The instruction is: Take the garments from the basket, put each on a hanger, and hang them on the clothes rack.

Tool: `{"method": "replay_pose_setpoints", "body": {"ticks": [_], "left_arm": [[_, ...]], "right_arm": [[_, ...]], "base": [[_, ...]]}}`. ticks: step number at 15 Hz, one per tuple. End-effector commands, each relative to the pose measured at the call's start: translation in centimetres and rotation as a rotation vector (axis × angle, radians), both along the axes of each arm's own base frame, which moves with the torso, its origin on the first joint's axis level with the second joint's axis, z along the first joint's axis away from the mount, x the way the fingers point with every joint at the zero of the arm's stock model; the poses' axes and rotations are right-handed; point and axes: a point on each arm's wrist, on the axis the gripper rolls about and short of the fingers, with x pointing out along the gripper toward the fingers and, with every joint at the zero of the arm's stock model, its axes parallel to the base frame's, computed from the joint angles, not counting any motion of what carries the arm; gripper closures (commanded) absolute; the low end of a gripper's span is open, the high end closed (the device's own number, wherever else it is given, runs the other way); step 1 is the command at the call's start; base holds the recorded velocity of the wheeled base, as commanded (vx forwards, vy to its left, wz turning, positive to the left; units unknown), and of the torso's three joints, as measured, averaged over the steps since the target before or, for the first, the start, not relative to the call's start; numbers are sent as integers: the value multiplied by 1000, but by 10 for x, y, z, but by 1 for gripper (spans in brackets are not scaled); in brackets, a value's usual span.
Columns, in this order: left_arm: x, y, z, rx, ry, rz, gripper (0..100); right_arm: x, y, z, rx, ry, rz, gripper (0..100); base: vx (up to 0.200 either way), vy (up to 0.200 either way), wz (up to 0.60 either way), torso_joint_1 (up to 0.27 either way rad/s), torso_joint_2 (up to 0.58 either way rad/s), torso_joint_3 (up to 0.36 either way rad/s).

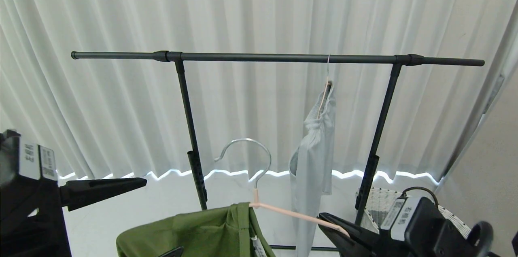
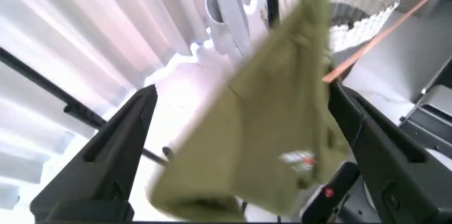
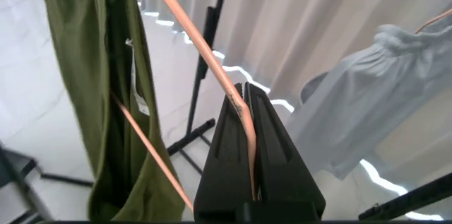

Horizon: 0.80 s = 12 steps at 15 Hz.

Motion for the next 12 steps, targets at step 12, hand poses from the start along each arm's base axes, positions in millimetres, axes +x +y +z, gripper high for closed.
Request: {"method": "replay_pose_setpoints", "body": {"ticks": [12], "left_arm": [[-8,-17,-41,139,120,-290,0]], "right_arm": [[-31,0,-6,-23,2,140,100]], "base": [[0,0,0,0,0,0]]}}
